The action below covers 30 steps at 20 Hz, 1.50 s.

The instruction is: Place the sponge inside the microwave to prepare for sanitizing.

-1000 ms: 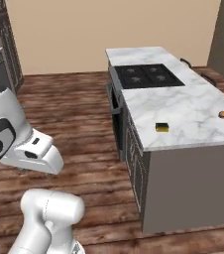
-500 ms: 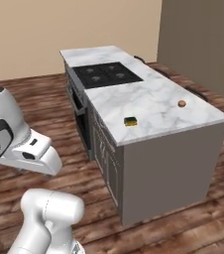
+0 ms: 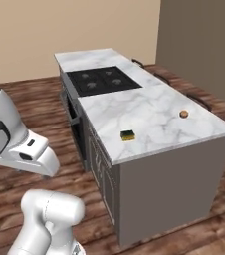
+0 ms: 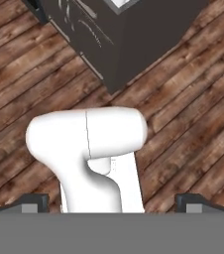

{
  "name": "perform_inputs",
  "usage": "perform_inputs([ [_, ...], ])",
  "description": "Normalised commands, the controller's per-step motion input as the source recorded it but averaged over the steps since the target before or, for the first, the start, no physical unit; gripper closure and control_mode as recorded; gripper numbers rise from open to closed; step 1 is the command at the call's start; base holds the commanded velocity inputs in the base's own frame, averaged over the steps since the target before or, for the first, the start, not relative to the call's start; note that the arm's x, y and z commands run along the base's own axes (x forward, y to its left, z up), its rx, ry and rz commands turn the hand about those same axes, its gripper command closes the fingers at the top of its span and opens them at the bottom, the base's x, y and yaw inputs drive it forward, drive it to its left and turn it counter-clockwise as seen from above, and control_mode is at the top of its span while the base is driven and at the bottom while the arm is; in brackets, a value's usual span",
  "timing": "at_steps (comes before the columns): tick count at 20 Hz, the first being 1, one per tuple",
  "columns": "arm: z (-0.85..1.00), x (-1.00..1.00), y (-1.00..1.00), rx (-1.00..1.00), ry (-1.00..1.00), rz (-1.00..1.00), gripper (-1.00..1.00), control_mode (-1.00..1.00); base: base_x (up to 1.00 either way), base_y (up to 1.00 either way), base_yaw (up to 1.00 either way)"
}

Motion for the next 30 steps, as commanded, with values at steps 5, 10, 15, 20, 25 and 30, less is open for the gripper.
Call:
perform_inputs([
  [5,0.00,0.00,0.00,0.00,0.00,0.00,-1.00,1.00,0.74,-0.17,0.00],
  [10,0.00,0.00,0.00,0.00,0.00,0.00,-1.00,1.00,0.76,-0.18,0.00],
  [15,0.00,0.00,0.00,0.00,0.00,0.00,-1.00,1.00,0.57,-0.16,0.00],
  [20,0.00,0.00,0.00,0.00,0.00,0.00,-1.00,1.00,0.06,-0.11,0.00],
  [25,0.00,0.00,0.00,0.00,0.00,0.00,-1.00,1.00,0.00,0.00,0.00],
  [30,0.00,0.00,0.00,0.00,0.00,0.00,-1.00,1.00,0.03,0.00,0.00],
])
